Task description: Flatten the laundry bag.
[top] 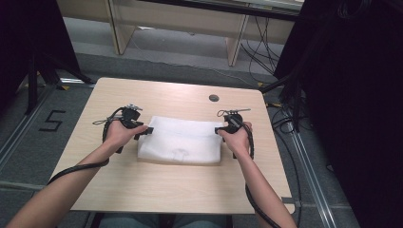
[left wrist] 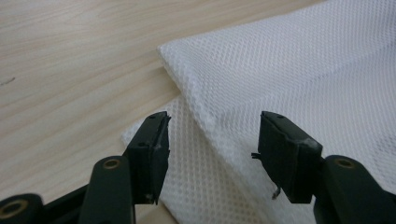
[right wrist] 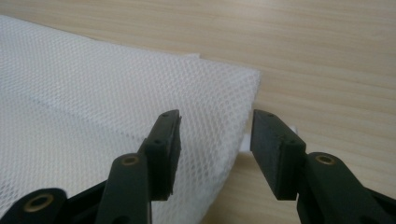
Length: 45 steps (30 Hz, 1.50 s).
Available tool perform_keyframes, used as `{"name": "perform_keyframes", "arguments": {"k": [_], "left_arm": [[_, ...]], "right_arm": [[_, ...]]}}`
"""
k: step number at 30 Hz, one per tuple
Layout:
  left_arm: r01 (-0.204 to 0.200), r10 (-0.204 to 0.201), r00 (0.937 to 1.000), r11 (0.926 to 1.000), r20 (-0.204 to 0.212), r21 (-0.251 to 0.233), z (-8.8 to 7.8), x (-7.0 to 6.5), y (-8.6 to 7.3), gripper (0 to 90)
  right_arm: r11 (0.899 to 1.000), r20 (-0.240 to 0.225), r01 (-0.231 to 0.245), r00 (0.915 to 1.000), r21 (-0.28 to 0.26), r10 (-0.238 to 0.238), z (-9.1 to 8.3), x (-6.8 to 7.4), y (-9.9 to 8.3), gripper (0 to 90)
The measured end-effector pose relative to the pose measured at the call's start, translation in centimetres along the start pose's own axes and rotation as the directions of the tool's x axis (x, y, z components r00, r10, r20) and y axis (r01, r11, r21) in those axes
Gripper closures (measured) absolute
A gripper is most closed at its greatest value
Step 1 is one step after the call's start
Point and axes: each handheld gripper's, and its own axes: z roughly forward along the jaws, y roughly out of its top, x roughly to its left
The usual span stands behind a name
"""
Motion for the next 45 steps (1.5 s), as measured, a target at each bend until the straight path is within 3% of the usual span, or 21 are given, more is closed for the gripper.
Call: {"name": "perform_keyframes", "arguments": {"k": [1, 6, 12, 16, 19, 21, 22, 23, 24, 25, 26, 27, 28, 30, 31, 35, 43, 45], "left_arm": [[0.005, -0.005, 1.0000, 1.0000, 0.003, -0.001, 0.1, 0.0, 0.1, 43.2], [0.030, -0.031, 0.9995, 0.9995, 0.009, 0.008, 1.3, 0.0, 0.8, 43.1], [0.029, -0.029, 0.9995, 0.9989, -0.009, 0.035, 2.7, 0.2, 0.9, 45.3], [0.019, -0.018, 0.9997, 0.9986, -0.016, 0.050, 3.1, 0.1, 0.8, 50.5], [-0.002, 0.003, 0.9997, 0.9987, -0.024, 0.050, 3.4, 0.0, 0.7, 59.7], [-0.013, 0.014, 0.9998, 0.9983, -0.015, 0.057, 3.4, -0.2, 0.8, 62.1], [-0.032, 0.033, 0.9992, 0.9979, -0.024, 0.057, 3.4, -0.3, 0.9, 64.6], [-0.045, 0.047, 0.9982, 0.9976, -0.037, 0.052, 3.4, -0.4, 0.9, 69.2], [-0.057, 0.058, 0.9978, 0.9968, -0.032, 0.057, 3.4, -0.5, 1.0, 70.8], [-0.063, 0.065, 0.9971, 0.9966, -0.038, 0.052, 3.3, -0.5, 1.1, 75.5], [-0.058, 0.059, 0.9975, 0.9974, -0.037, 0.043, 3.2, -0.6, 1.2, 77.2], [-0.064, 0.065, 0.9971, 0.9973, -0.040, 0.037, 3.1, -0.7, 1.3, 79.3], [-0.065, 0.067, 0.9969, 0.9975, -0.043, 0.028, 3.0, -0.7, 1.5, 80.1], [-0.064, 0.064, 0.9971, 0.9978, -0.041, 0.016, 2.9, -0.8, 1.7, 81.1], [-0.066, 0.067, 0.9970, 0.9977, -0.039, 0.014, 2.7, -0.8, 1.9, 81.3], [-0.040, 0.039, 0.9989, 0.9987, -0.026, -0.033, 2.0, -0.9, 2.6, 81.8], [-0.071, 0.070, 0.9974, 0.9907, -0.014, -0.116, 0.1, -1.3, 4.9, 82.0], [-0.077, 0.075, 0.9970, 0.9877, -0.015, -0.136, -0.4, -1.4, 5.4, 82.0]], "right_arm": [[1.000, 0.002, 0.028, 0.9996, 0.007, -0.028, 0.5, -0.3, 0.1, 53.3], [0.999, -0.003, 0.046, 0.9990, 0.028, -0.045, 2.4, -0.3, 0.3, 52.2], [0.999, 0.003, 0.025, 0.9997, 0.040, -0.026, 3.4, -0.3, 0.7, 51.1], [0.999, -0.018, 0.025, 0.9996, 0.040, -0.024, 3.6, 0.0, 0.6, 64.8], [0.995, -0.033, 0.085, 0.9960, 0.054, -0.083, 3.2, 0.5, 0.7, 81.0], [0.996, -0.030, 0.079, 0.9965, 0.051, -0.078, 3.2, 0.8, 0.8, 81.5], [0.994, -0.026, 0.093, 0.9955, 0.058, -0.092, 3.2, 1.0, 0.8, 81.9], [0.988, -0.024, 0.149, 0.9886, 0.035, -0.148, 3.3, 0.7, 0.9, 82.0], [0.989, -0.024, 0.139, 0.9902, 0.041, -0.138, 3.1, 0.9, 1.0, 82.1], [0.987, -0.029, 0.155, 0.9877, 0.032, -0.154, 3.1, 0.7, 1.1, 82.1], [0.992, -0.028, 0.126, 0.9917, 0.020, -0.126, 3.1, 0.9, 1.1, 82.0], [0.991, -0.035, 0.132, 0.9907, 0.032, -0.131, 2.8, 0.8, 1.2, 82.0], [0.990, -0.035, 0.135, 0.9904, 0.038, -0.133, 2.5, 0.8, 1.3, 82.0], [0.990, -0.041, 0.140, 0.9893, 0.001, -0.140, 2.4, 0.7, 1.5, 82.0], [0.993, -0.040, 0.122, 0.9918, 0.003, -0.122, 2.2, 0.8, 1.5, 82.0], [0.991, -0.056, 0.130, 0.9898, -0.027, -0.131, 1.5, 0.5, 2.0, 81.7], [0.995, -0.072, 0.071, 0.9945, -0.064, -0.076, -0.5, 0.3, 3.3, 81.6], [0.993, -0.068, 0.085, 0.9936, -0.086, -0.091, -1.2, 0.1, 3.8, 81.5]]}}
